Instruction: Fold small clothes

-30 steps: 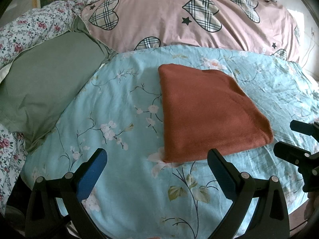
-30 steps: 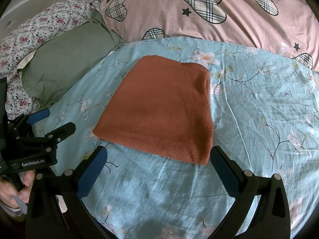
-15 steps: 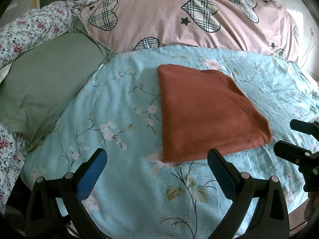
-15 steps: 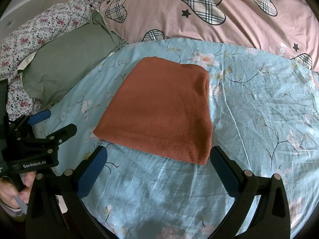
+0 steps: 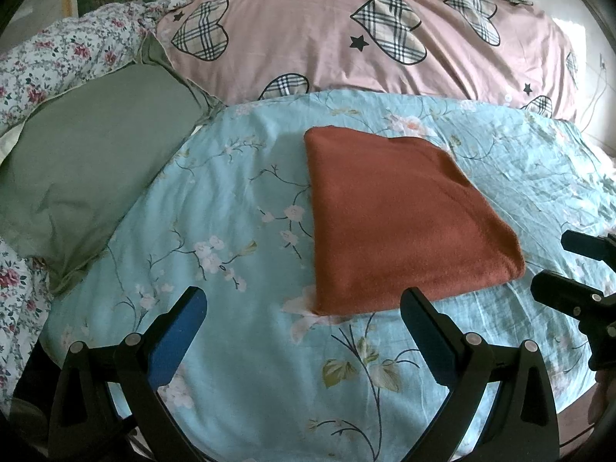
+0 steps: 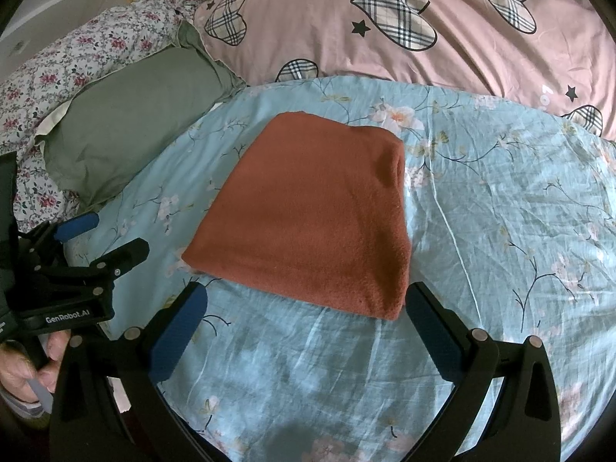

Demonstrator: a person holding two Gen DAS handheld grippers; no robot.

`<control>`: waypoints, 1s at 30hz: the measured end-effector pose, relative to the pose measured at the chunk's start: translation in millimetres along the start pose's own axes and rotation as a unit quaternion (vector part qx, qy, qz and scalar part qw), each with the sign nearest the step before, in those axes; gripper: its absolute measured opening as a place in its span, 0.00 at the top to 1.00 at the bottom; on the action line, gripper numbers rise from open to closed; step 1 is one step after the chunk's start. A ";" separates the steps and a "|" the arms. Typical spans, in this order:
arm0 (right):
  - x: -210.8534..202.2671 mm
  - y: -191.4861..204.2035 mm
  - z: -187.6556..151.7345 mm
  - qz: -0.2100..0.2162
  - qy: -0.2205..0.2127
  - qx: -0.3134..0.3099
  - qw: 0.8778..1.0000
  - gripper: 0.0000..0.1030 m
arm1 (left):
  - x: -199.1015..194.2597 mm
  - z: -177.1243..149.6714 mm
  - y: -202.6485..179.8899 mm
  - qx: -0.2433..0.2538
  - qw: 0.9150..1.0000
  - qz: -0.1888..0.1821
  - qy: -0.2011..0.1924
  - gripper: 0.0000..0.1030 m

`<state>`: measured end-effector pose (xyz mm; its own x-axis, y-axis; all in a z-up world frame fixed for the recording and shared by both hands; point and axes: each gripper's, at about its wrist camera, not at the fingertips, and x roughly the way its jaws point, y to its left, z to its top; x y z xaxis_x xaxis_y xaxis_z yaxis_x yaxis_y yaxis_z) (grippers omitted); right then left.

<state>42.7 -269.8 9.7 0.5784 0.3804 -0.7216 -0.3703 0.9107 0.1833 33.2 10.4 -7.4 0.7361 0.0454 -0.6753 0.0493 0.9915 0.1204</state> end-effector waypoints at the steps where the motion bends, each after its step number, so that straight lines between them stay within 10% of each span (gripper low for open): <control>1: -0.4 0.1 0.1 0.000 0.000 -0.001 1.000 0.00 | -0.4 -0.1 -0.5 0.000 1.000 0.000 0.000 0.02; 30: 4.9 -7.9 14.9 -0.001 0.003 -0.011 1.000 0.00 | 1.8 8.1 -8.0 0.007 1.000 -0.001 0.000 0.01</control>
<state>59.3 -272.8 14.7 0.5748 0.3784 -0.7256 -0.3857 0.9073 0.1676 39.6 1.6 -3.7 0.7364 0.0438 -0.6751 0.0601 0.9897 0.1299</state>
